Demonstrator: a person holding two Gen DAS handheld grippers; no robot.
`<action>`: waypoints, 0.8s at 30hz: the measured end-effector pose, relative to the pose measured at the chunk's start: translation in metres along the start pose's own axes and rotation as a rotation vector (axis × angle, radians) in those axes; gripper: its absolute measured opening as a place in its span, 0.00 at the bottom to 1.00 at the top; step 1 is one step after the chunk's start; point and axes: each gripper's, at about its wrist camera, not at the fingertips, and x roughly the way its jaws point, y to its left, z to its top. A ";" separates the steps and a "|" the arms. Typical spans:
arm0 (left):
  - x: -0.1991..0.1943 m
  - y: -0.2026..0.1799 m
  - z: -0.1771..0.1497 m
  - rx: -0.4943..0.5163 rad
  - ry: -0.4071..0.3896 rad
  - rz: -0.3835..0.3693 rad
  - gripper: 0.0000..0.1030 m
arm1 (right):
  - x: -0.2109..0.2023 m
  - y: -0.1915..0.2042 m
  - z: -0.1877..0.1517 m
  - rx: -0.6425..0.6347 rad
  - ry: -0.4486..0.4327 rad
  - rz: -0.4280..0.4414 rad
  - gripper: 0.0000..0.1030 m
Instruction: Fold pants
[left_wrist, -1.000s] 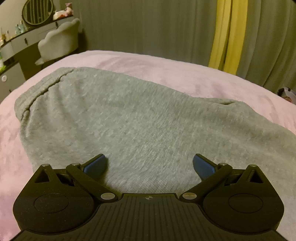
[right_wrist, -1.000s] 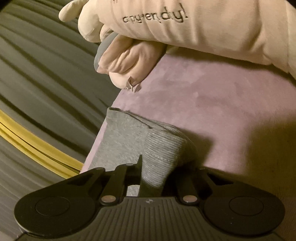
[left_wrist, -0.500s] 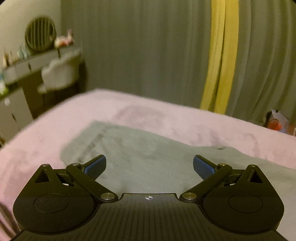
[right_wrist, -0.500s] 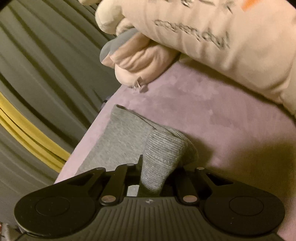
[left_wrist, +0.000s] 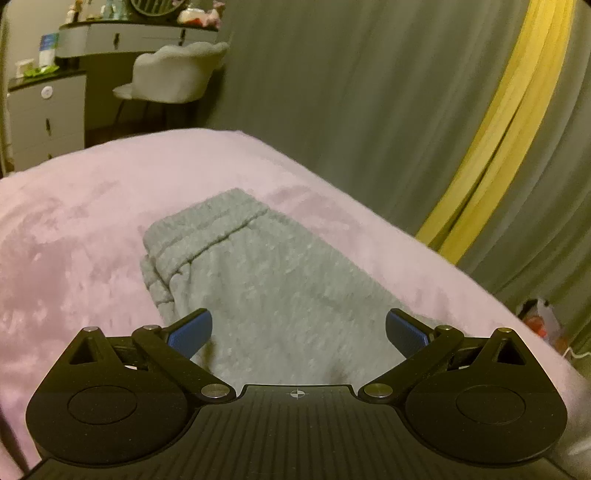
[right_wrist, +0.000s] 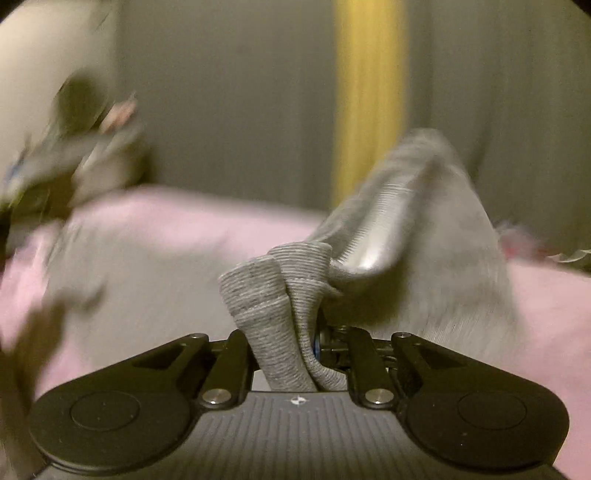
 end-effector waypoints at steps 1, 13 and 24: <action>0.000 -0.001 -0.001 0.002 0.009 0.001 1.00 | 0.023 0.013 -0.012 0.001 0.087 0.033 0.12; 0.018 -0.006 -0.008 0.033 0.097 -0.039 1.00 | 0.035 0.019 -0.023 0.170 0.185 0.177 0.45; 0.018 -0.021 -0.015 0.126 0.124 -0.060 1.00 | 0.011 -0.044 -0.030 0.571 0.049 -0.079 0.95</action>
